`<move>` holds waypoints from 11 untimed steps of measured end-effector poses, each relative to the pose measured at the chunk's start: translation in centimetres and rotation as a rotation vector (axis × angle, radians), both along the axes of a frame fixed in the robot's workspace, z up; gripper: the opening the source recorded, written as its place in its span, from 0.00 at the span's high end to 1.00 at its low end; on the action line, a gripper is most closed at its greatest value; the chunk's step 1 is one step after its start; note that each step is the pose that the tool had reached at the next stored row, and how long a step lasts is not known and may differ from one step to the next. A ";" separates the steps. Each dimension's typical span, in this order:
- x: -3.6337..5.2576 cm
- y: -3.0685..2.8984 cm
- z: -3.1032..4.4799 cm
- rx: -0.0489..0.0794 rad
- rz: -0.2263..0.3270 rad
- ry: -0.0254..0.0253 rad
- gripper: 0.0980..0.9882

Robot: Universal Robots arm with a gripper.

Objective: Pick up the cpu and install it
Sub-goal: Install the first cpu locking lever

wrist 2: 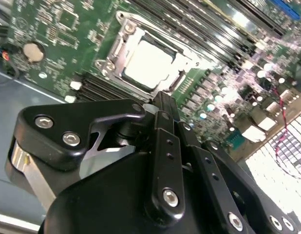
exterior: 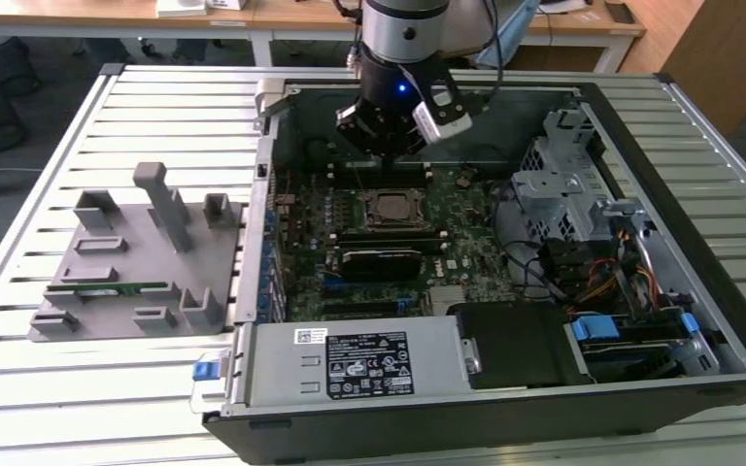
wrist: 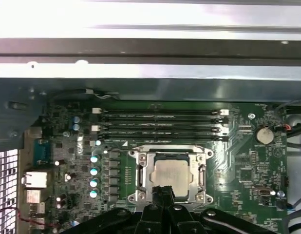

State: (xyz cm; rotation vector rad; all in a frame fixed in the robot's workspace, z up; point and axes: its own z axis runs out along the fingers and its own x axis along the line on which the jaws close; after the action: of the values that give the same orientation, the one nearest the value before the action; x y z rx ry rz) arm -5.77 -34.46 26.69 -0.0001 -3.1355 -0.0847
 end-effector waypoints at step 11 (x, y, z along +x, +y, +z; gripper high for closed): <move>-2.34 0.00 -0.03 0.000 0.006 0.0000 0.99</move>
State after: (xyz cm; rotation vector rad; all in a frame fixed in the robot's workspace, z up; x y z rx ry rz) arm -8.11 -34.47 26.67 0.0086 -3.1353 -0.0845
